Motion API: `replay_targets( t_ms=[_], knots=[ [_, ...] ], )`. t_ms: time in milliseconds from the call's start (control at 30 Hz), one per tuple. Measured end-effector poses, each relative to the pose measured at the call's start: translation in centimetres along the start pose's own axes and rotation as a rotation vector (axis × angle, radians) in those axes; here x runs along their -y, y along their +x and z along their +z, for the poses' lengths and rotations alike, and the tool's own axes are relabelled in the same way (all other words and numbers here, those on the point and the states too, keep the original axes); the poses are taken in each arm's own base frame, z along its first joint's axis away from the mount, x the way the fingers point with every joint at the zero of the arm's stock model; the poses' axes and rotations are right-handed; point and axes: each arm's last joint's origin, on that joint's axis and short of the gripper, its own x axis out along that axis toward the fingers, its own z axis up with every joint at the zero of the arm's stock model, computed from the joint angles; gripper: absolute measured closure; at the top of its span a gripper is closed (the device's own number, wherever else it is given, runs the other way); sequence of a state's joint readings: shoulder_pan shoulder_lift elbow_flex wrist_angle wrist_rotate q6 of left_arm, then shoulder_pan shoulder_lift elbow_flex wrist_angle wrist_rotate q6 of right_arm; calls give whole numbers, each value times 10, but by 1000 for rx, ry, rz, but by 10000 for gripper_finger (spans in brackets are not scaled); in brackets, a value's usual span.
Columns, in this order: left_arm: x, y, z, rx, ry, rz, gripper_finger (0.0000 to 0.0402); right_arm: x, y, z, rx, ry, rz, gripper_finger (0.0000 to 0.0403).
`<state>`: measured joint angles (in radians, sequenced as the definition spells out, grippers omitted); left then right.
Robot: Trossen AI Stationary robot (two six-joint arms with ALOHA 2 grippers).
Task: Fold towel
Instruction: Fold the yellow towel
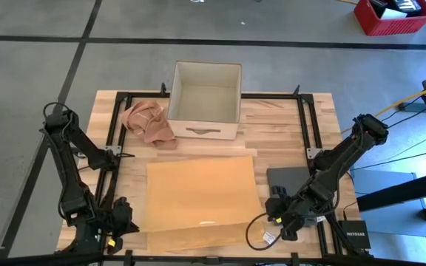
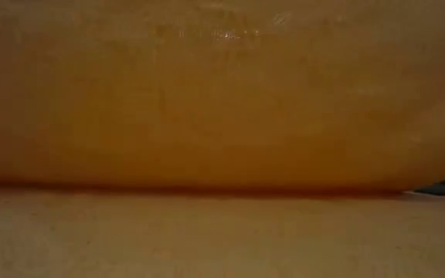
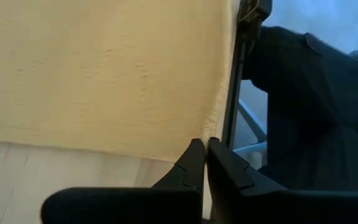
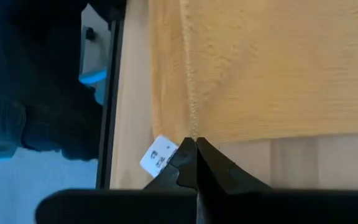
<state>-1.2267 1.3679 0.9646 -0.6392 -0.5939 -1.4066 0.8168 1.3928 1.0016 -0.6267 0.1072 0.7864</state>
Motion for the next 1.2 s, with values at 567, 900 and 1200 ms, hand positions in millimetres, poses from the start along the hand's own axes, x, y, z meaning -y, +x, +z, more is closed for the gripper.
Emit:
replay_targets(
  t_ms=[567, 900, 1200],
  knots=[
    [5, 36, -23, -20, 45, 76, 402, -4, 32, -11, -119, -58, -51, 402],
    [7, 54, -36, -56, 74, 97, 401, -3, 47, -14, -169, -56, -81, 402],
    [6, 56, -33, -76, 55, 103, 312, -1, 49, -17, -181, -68, -127, 309]
  ],
)
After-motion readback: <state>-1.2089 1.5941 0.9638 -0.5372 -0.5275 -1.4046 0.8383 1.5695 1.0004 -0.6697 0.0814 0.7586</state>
